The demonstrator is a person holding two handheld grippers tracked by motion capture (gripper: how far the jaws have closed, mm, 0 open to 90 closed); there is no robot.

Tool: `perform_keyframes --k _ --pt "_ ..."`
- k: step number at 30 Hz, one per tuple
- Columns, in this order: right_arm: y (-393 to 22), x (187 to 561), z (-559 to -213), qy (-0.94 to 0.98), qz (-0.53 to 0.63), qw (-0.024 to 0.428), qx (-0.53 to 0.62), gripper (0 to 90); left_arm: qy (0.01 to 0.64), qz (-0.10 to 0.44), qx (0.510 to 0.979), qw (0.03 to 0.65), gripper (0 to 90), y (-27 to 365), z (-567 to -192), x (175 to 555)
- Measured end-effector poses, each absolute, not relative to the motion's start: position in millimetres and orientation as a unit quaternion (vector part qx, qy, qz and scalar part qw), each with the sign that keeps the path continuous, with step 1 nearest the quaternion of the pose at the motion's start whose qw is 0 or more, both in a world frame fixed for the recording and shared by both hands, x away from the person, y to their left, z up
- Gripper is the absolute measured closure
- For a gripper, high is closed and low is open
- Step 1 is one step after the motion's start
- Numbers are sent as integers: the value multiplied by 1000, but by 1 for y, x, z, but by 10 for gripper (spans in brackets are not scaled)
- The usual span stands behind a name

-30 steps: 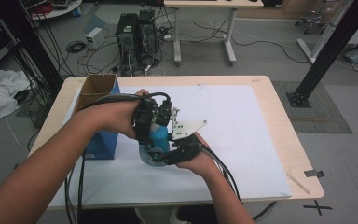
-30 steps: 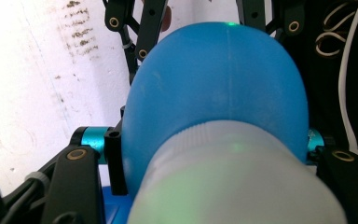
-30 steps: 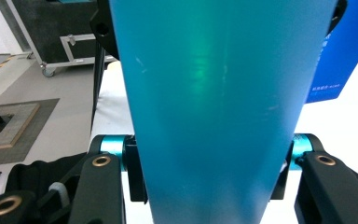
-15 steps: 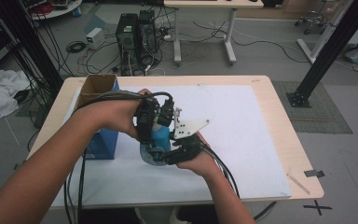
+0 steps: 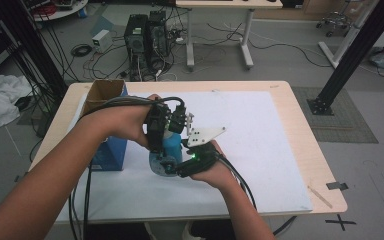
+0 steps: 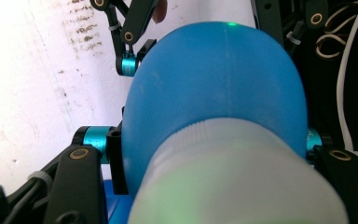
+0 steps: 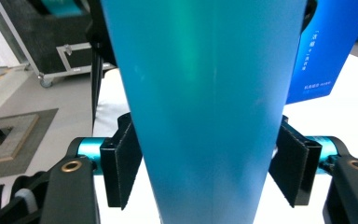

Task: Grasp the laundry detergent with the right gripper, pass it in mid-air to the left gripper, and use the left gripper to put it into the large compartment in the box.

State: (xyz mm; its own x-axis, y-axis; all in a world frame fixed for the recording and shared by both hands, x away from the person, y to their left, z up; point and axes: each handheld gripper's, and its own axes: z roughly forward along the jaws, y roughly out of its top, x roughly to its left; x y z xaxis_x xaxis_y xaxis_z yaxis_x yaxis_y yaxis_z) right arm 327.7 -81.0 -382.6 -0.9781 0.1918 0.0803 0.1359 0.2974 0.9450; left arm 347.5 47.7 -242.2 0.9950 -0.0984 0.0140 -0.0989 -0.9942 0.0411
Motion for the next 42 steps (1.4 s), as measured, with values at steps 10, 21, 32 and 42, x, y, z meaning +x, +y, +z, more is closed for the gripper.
perform_keyframes --k 10,21,32,42 --pt "-94 323 -378 812 573 23 107 230 -21 12 999 21 396 56 -232 352" --pt "-124 326 -374 816 558 36 147 223 30 14 999 27 395 71 -209 357" --pt "-141 330 -369 830 529 40 171 221 80 19 996 34 394 89 -185 364" --pt "-146 333 -350 866 466 59 172 171 121 25 991 53 392 114 -161 373"
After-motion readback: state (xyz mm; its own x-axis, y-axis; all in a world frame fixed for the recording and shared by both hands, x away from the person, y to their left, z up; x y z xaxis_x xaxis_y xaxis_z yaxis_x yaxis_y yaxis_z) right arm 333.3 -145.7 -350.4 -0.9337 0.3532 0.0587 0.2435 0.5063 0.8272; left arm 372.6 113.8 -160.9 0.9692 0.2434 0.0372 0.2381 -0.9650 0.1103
